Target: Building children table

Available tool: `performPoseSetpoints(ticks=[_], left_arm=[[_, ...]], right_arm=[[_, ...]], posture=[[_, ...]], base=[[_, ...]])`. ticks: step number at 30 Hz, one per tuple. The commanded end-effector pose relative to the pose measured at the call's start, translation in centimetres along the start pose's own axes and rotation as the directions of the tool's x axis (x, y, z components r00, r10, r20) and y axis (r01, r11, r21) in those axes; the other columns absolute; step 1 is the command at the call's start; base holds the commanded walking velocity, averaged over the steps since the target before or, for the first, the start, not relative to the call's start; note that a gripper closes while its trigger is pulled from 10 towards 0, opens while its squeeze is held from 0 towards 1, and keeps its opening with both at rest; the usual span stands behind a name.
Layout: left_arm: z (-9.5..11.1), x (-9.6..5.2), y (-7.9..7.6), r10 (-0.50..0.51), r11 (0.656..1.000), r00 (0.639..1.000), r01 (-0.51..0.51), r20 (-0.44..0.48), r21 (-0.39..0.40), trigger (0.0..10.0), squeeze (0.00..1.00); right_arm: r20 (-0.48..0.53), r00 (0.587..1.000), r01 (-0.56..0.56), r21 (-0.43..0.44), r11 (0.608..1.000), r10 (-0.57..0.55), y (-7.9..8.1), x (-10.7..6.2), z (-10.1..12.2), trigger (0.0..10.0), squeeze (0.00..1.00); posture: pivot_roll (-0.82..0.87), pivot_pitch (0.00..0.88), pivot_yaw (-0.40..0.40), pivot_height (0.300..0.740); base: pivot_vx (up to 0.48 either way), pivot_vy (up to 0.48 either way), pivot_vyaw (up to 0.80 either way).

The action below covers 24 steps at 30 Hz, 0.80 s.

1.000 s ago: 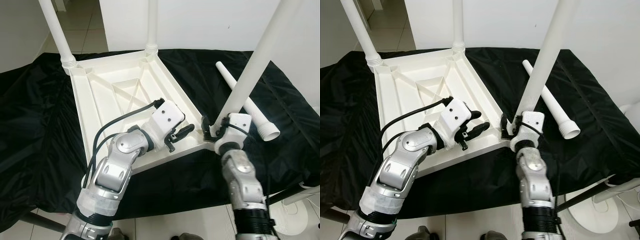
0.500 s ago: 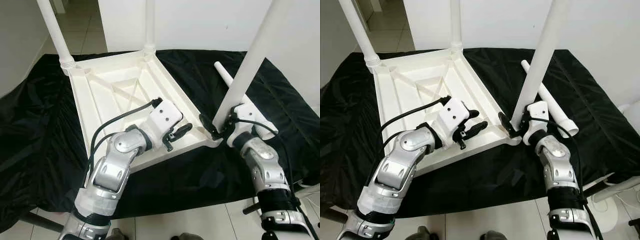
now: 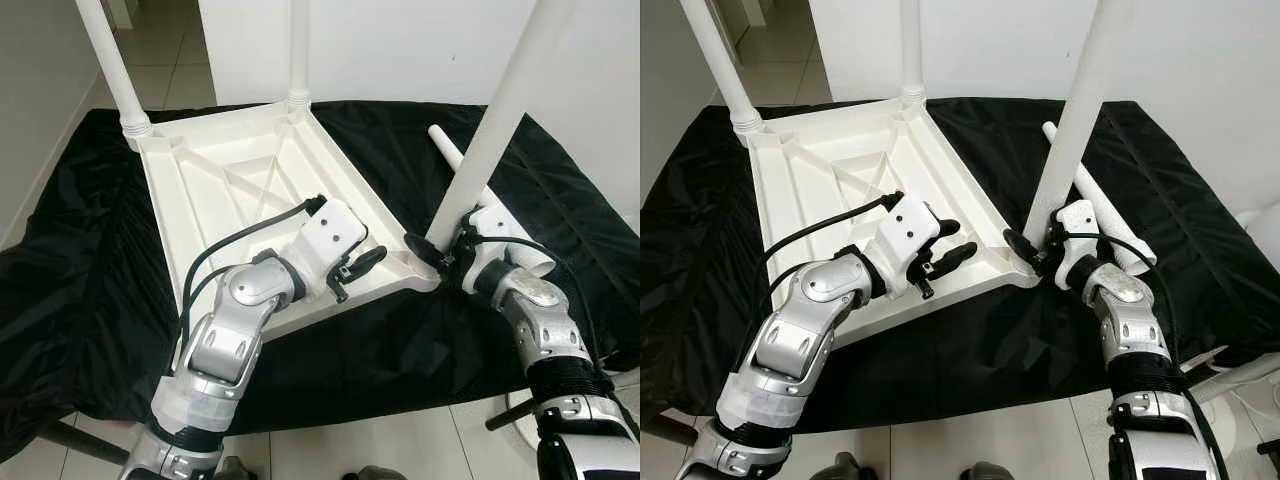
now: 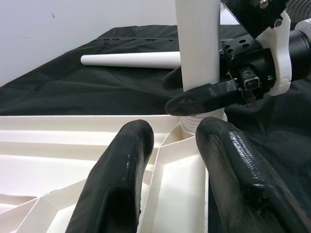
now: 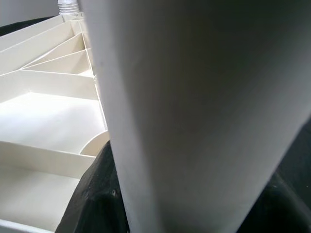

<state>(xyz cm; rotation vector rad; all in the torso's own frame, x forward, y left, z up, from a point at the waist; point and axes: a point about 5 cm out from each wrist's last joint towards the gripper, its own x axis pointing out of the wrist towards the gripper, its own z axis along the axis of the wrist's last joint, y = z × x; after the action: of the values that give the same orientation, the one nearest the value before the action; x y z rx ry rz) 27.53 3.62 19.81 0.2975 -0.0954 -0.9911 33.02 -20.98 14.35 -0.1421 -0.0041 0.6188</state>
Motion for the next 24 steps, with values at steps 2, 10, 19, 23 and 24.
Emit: performPoseSetpoints(ticks=[2,10,19,23,24], left_arm=[[0.0,0.0,0.5,0.109,0.994,0.994,-0.109,-0.008,0.008,10.0,0.00],[0.0,0.0,0.4,0.105,0.994,0.994,-0.105,-0.007,0.010,10.0,0.00],[-0.1,0.0,0.2,0.108,0.994,0.994,-0.108,-0.013,0.009,10.0,0.00],[-0.2,-0.1,0.2,0.114,0.993,0.993,-0.114,-0.016,0.010,10.0,0.00],[-0.3,-0.1,0.2,0.116,0.993,0.993,-0.115,-0.018,0.011,10.0,0.00]], right_arm=[[-0.054,0.998,-0.013,0.064,0.998,0.016,0.8,-0.2,-2.0,5.2,0.00],[-0.049,0.997,0.061,0.097,0.993,-0.056,1.4,0.0,-2.6,10.0,0.00],[-0.077,0.955,0.294,0.135,0.946,-0.286,2.8,1.1,-2.3,10.0,0.00],[-0.131,0.897,0.440,0.168,0.882,-0.423,4.2,1.5,-2.7,10.0,0.00],[-0.150,0.858,0.512,0.169,0.842,-0.491,4.7,1.6,-2.8,10.0,0.00]], posture=[[-0.08,0.000,-0.011,0.740],[-0.09,0.000,-0.012,0.740],[-0.09,0.000,-0.022,0.740],[-0.08,0.000,-0.022,0.740],[-0.08,0.000,-0.023,0.740]], base=[[0.000,0.000,0.00],[0.000,0.000,0.00],[0.000,0.000,0.00],[0.000,0.000,0.00],[0.000,0.000,0.00]])
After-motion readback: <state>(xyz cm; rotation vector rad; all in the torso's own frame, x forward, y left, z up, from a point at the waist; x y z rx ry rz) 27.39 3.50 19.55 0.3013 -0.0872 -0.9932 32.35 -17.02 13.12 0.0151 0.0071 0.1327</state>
